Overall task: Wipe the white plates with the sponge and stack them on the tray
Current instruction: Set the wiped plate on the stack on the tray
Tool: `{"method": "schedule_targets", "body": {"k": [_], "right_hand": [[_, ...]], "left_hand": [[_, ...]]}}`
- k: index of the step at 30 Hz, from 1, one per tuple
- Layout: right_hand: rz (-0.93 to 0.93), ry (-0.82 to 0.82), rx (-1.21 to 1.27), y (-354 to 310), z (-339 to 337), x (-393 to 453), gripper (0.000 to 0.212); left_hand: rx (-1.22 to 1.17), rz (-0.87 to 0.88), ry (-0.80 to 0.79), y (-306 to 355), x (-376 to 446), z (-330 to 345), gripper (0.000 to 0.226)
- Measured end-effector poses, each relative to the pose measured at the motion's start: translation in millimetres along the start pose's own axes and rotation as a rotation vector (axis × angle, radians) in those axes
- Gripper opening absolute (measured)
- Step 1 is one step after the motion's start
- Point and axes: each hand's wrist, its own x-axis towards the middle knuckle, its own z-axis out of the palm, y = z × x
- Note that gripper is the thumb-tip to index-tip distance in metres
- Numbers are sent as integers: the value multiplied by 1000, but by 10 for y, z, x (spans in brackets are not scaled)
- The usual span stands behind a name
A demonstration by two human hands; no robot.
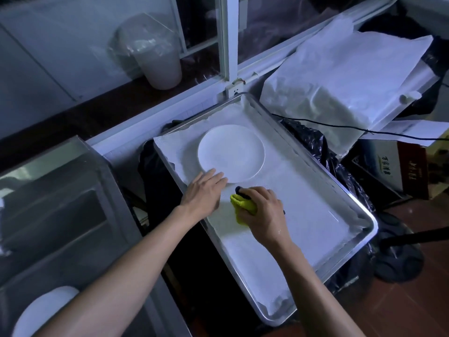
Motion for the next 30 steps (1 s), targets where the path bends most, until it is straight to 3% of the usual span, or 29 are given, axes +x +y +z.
{"method": "schedule_targets", "body": {"k": [3, 6, 9, 13, 20, 26, 30], "right_hand": [[-53, 32, 29, -173, 50, 11, 35], [-127, 28, 44, -437, 177, 8, 36], [-201, -20, 28, -797, 394, -33, 39], [-313, -116, -1, -1333, 808, -182, 46], [-522, -256, -25, -2268, 1655, -605, 45], [-578, -470, -29, -2882, 2578, -1012, 45], [-571, -555, -22, -3208, 3210, -1332, 43]], "left_hand": [[-52, 6, 131, -101, -386, -115, 25], [-81, -131, 108, -258, -838, -203, 14], [-81, -260, 118, -481, -1359, -220, 29], [-114, -404, 97, -764, -2090, -244, 20], [-133, -662, -24, -1239, -3485, -300, 37], [-273, -997, -1, -1655, -4656, -126, 28], [-453, -1242, 29, -1925, -5473, 157, 42]]}}
